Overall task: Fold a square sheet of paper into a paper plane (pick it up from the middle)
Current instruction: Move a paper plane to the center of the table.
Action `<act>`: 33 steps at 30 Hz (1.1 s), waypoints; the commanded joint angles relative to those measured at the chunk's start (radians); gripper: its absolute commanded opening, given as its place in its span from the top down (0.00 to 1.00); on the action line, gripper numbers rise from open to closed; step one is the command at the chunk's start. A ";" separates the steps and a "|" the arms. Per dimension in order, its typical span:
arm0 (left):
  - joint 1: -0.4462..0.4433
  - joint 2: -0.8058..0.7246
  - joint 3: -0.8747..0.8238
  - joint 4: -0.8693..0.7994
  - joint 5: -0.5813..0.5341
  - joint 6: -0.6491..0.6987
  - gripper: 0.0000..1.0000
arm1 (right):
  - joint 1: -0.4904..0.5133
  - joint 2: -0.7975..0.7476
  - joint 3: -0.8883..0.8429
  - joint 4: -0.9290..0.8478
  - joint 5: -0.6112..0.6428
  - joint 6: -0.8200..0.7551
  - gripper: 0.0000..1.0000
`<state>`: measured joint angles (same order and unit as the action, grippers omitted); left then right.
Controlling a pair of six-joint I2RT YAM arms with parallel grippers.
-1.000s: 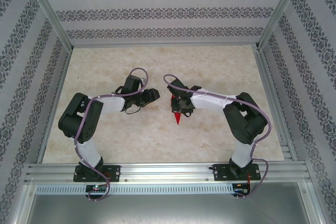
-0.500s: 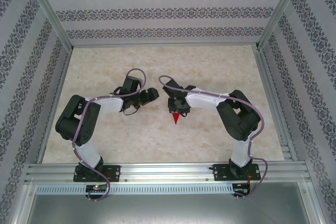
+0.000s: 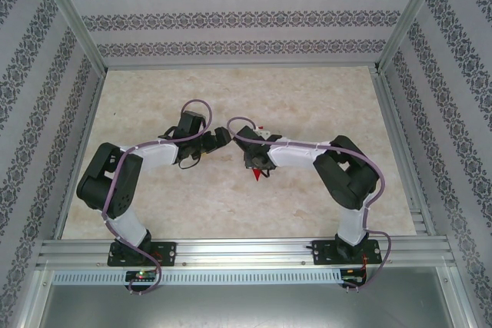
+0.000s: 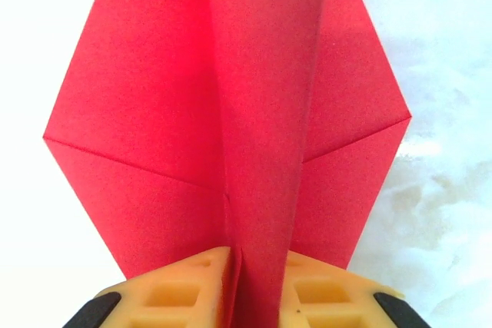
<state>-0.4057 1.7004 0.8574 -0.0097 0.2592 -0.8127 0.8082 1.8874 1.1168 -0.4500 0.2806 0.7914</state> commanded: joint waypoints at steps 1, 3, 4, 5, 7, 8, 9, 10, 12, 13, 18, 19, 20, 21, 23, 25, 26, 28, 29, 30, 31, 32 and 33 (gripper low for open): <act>0.018 -0.022 -0.010 -0.020 -0.015 0.022 0.00 | 0.022 0.012 -0.043 0.041 0.049 0.027 0.80; 0.018 -0.024 -0.009 -0.024 -0.018 0.023 0.00 | 0.029 0.001 -0.051 0.057 0.065 0.030 0.81; 0.018 -0.025 -0.008 -0.028 -0.018 0.023 0.00 | 0.032 -0.002 -0.061 0.073 0.071 0.034 0.81; 0.019 -0.028 -0.008 -0.028 -0.017 0.023 0.00 | 0.036 -0.001 -0.072 0.092 0.072 0.034 0.82; 0.021 -0.032 -0.008 -0.035 -0.019 0.022 0.00 | 0.041 0.005 -0.089 0.120 0.080 0.041 0.83; 0.022 -0.035 -0.008 -0.038 -0.021 0.023 0.00 | 0.043 0.006 -0.096 0.130 0.084 0.041 0.85; 0.025 -0.038 -0.010 -0.042 -0.024 0.023 0.00 | 0.046 0.004 -0.099 0.134 0.090 0.043 0.85; 0.028 -0.041 -0.010 -0.047 -0.024 0.023 0.00 | 0.048 -0.004 -0.101 0.138 0.096 0.044 0.86; 0.033 -0.048 -0.009 -0.053 -0.025 0.023 0.00 | 0.052 -0.030 -0.100 0.144 0.111 0.032 0.87; 0.035 -0.050 -0.011 -0.055 -0.026 0.024 0.00 | 0.054 -0.047 -0.097 0.143 0.119 0.025 0.89; 0.041 -0.051 -0.010 -0.061 -0.024 0.025 0.00 | 0.043 -0.076 -0.058 0.104 0.144 -0.021 0.93; 0.041 -0.051 -0.010 -0.060 -0.023 0.026 0.00 | 0.040 -0.074 -0.057 0.104 0.144 -0.025 0.92; 0.043 -0.051 -0.011 -0.061 -0.022 0.026 0.00 | 0.037 -0.070 -0.057 0.107 0.141 -0.031 0.92; 0.043 -0.050 -0.012 -0.062 -0.020 0.026 0.00 | 0.034 -0.065 -0.055 0.107 0.136 -0.034 0.92; 0.045 -0.050 -0.015 -0.061 -0.020 0.027 0.00 | 0.028 -0.045 -0.052 0.108 0.119 -0.037 0.92; 0.045 -0.047 -0.015 -0.061 -0.020 0.027 0.00 | 0.025 -0.023 -0.046 0.109 0.104 -0.037 0.91; 0.044 -0.045 -0.015 -0.061 -0.018 0.027 0.00 | 0.023 -0.013 -0.044 0.109 0.099 -0.035 0.91; 0.045 -0.043 -0.014 -0.061 -0.017 0.027 0.00 | 0.021 0.006 -0.043 0.112 0.082 -0.032 0.90; 0.046 -0.043 -0.014 -0.062 -0.015 0.027 0.00 | 0.020 0.015 -0.043 0.115 0.075 -0.028 0.89; 0.046 -0.045 -0.014 -0.064 -0.014 0.029 0.00 | 0.020 0.023 -0.043 0.118 0.068 -0.027 0.88; 0.048 -0.045 -0.014 -0.067 -0.016 0.030 0.00 | 0.020 0.028 -0.044 0.119 0.064 -0.023 0.88; 0.048 -0.047 -0.012 -0.069 -0.016 0.031 0.00 | 0.020 0.032 -0.044 0.119 0.059 -0.021 0.88; 0.049 -0.050 -0.012 -0.071 -0.016 0.033 0.00 | 0.019 0.035 -0.044 0.117 0.056 -0.019 0.90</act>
<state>-0.3729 1.6737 0.8570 -0.0555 0.2481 -0.8120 0.8352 1.8835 1.0653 -0.3271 0.3672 0.7677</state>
